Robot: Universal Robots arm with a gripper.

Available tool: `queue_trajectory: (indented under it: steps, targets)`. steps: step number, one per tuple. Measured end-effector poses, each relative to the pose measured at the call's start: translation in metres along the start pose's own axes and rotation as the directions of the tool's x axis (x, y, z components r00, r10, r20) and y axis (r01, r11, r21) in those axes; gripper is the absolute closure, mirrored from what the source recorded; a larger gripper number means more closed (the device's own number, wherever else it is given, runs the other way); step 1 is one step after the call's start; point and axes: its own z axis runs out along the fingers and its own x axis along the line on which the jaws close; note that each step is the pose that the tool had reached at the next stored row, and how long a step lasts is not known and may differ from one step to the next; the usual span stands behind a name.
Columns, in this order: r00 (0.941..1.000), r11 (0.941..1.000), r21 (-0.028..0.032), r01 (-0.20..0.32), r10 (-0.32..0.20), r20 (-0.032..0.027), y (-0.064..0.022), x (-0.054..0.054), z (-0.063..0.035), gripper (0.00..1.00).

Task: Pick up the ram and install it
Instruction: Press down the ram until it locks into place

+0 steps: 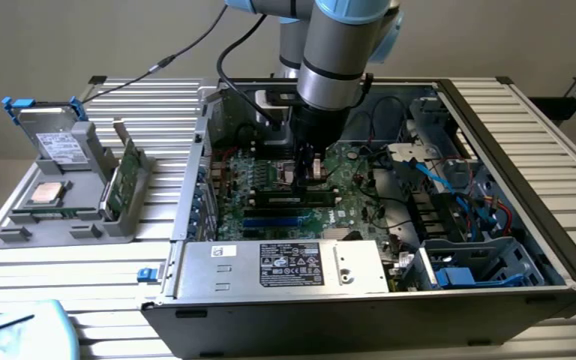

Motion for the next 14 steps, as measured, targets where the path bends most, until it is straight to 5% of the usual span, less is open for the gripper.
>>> queue_trajectory:
  steps: [14]
  targets:
    - [1.0,1.0,-0.0004,0.0,0.0,0.0,-0.0027,0.0004,-0.0018,0.89]
